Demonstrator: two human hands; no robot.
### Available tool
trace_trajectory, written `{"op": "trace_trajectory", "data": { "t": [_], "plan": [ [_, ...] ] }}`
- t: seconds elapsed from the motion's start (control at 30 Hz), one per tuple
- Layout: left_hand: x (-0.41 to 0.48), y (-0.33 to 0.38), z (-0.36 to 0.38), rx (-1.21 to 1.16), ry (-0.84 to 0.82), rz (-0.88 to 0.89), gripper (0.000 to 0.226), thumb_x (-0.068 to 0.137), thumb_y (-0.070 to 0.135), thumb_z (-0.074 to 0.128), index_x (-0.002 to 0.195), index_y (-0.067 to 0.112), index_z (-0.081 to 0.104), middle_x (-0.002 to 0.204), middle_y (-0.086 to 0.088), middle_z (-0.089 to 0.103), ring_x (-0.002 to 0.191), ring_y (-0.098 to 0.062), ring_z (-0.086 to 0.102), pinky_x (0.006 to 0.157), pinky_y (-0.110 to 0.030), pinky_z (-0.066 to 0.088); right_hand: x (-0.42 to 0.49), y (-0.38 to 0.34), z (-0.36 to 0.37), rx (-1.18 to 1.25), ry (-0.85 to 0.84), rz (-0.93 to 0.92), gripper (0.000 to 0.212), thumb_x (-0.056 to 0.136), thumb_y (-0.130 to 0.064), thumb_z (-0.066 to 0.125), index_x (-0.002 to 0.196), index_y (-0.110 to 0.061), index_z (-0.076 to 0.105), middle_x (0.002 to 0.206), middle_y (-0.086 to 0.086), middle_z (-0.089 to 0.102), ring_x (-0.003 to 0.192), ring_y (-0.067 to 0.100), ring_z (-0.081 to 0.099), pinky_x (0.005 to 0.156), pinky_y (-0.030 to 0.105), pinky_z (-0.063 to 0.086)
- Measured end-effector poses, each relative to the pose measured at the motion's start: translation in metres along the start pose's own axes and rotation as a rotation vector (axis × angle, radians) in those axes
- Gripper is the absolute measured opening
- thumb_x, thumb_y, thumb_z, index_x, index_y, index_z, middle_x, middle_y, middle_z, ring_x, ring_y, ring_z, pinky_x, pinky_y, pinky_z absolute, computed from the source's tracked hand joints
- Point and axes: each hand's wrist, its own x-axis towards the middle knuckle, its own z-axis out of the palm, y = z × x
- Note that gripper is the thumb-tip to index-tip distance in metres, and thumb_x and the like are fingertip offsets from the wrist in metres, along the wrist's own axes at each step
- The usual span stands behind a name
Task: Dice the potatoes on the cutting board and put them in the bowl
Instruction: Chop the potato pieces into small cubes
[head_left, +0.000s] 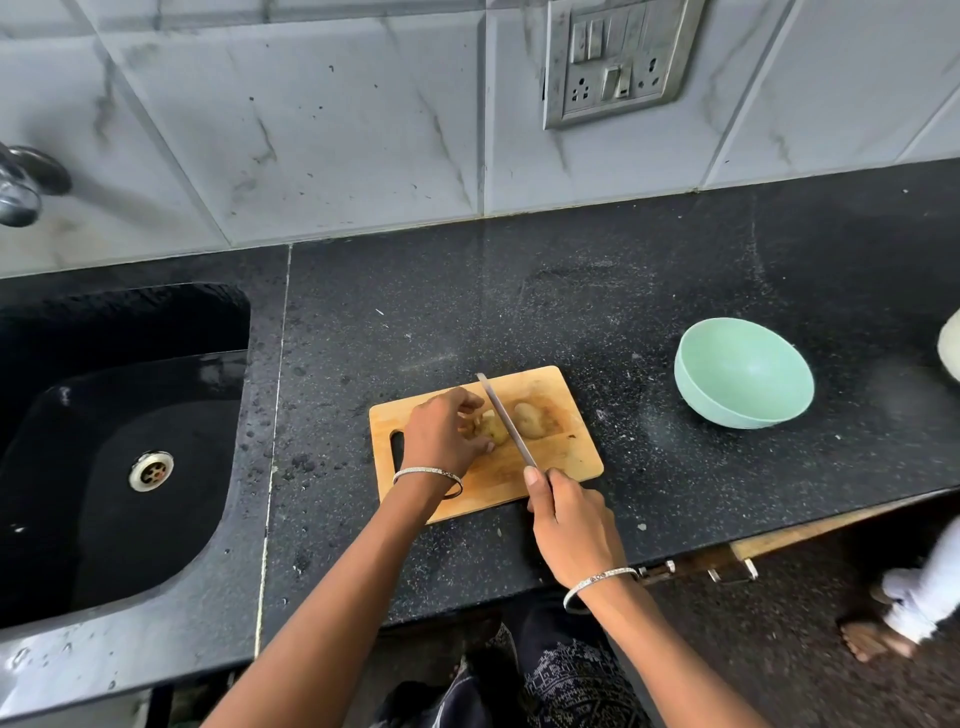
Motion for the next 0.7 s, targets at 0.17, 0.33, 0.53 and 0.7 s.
{"op": "trace_trajectory", "data": {
  "t": [0.17, 0.33, 0.53, 0.7],
  "plan": [
    [-0.005, 0.0, 0.004, 0.013, 0.051, -0.03, 0.033, 0.066, 0.021, 0.085, 0.095, 0.019, 0.07, 0.087, 0.004, 0.071, 0.079, -0.012, 0.065, 0.073, -0.02, 0.047, -0.002, -0.002, 0.004, -0.024, -0.024, 0.014, 0.05, 0.097, -0.06, 0.021, 0.086, -0.023, 0.052, 0.089, 0.008, 0.065, 0.087, 0.038, 0.06, 0.07, 0.043, 0.045],
    [-0.007, -0.001, 0.005, -0.017, 0.059, -0.022, 0.028, 0.067, 0.018, 0.084, 0.093, 0.019, 0.072, 0.084, 0.005, 0.073, 0.076, -0.008, 0.067, 0.077, -0.024, 0.054, -0.001, -0.003, 0.005, -0.033, -0.045, 0.022, 0.049, 0.098, -0.059, 0.019, 0.085, -0.024, 0.05, 0.09, 0.011, 0.064, 0.089, 0.039, 0.06, 0.073, 0.044, 0.046],
    [-0.008, -0.007, 0.005, -0.033, 0.076, 0.003, 0.021, 0.069, 0.016, 0.083, 0.089, 0.02, 0.076, 0.081, 0.004, 0.074, 0.076, -0.008, 0.068, 0.072, -0.019, 0.049, -0.001, -0.004, 0.003, -0.043, -0.064, 0.054, 0.048, 0.099, -0.058, 0.02, 0.088, -0.023, 0.051, 0.094, 0.011, 0.063, 0.092, 0.039, 0.059, 0.071, 0.042, 0.043],
    [-0.009, -0.016, 0.006, -0.042, 0.104, 0.006, 0.01, 0.073, 0.014, 0.078, 0.08, 0.02, 0.076, 0.077, 0.007, 0.074, 0.074, -0.007, 0.069, 0.073, -0.025, 0.054, -0.001, -0.003, 0.006, -0.044, -0.067, 0.062, 0.047, 0.099, -0.058, 0.018, 0.089, -0.026, 0.051, 0.097, 0.008, 0.064, 0.095, 0.038, 0.058, 0.074, 0.043, 0.043]
  ]
}}
